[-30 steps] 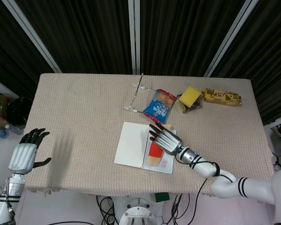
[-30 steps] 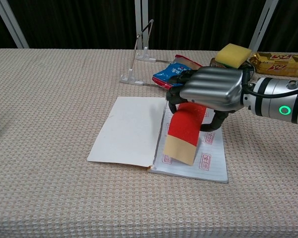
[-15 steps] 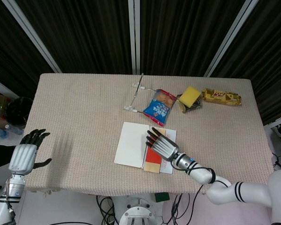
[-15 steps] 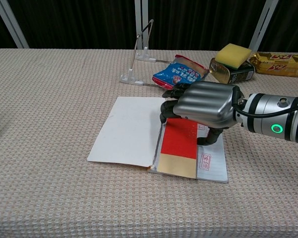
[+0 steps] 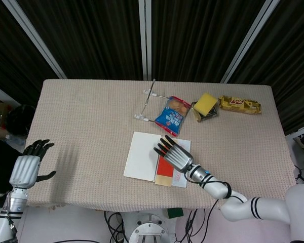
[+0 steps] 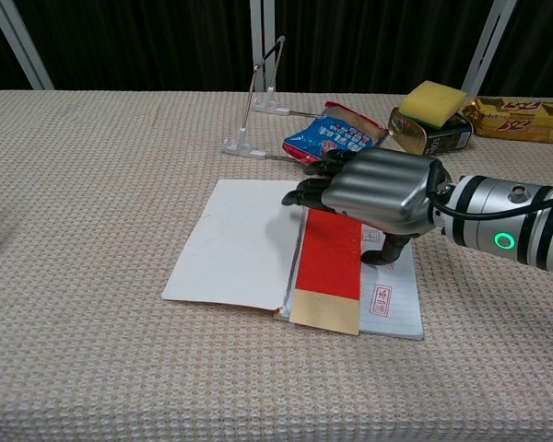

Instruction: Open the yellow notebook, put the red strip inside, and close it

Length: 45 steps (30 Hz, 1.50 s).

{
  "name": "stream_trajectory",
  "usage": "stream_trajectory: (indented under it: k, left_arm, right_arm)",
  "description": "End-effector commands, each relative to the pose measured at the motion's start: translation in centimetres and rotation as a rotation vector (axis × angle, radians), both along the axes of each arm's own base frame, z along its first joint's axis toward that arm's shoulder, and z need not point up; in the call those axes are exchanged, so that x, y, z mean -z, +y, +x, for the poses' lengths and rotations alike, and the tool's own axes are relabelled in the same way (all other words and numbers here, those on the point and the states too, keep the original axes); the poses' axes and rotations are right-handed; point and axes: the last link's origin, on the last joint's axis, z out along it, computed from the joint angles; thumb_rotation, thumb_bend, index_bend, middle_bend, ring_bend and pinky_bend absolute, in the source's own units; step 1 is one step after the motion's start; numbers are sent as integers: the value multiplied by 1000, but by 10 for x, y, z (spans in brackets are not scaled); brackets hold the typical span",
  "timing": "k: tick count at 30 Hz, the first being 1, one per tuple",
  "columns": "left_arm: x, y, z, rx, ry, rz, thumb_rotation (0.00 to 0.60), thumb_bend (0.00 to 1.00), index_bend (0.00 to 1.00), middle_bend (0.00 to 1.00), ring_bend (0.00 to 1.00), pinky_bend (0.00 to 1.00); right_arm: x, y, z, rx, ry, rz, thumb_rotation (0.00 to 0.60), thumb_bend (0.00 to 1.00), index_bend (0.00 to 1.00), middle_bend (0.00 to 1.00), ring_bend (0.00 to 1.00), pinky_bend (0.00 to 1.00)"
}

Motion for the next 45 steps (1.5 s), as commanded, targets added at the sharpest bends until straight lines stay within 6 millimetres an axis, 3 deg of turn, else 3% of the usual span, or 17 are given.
stream_trajectory:
  k: [1, 7, 11, 15, 18, 31, 45]
  left_arm:
    - [0, 0, 0, -1, 0, 1, 600, 53, 188, 128, 105, 201]
    - [-1, -2, -1, -5, 1, 4, 600, 54, 188, 128, 106, 201]
    - [-1, -2, 0, -3, 0, 3, 600, 54, 188, 128, 106, 201]
    - [0, -2, 1, -2, 1, 0, 600, 53, 188, 128, 106, 201]
    - [0, -3, 0, -8, 1, 3, 600, 53, 188, 128, 106, 201]
    - [-1, -6, -3, -18, -1, 4, 600, 53, 188, 128, 106, 201]
    - [0, -7, -6, -24, -4, 6, 600, 53, 188, 128, 106, 201]
  right_arm:
    - [-4, 1, 1, -2, -18, -4, 600, 223, 62, 67, 0, 36]
    - [-25, 17, 6, -22, -70, 57, 600, 242, 61, 72, 0, 6]
    - [-24, 35, 15, -34, -132, 147, 600, 234, 60, 72, 0, 0]
    - [-12, 47, 23, -56, -161, 217, 600, 55, 60, 65, 0, 0]
    - [-2, 53, 29, -71, -189, 242, 600, 0, 60, 53, 0, 0]
    - [25, 47, 41, -90, -189, 260, 600, 0, 60, 33, 0, 0]
    - [24, 45, 47, -107, -217, 258, 600, 0, 60, 34, 0, 0]
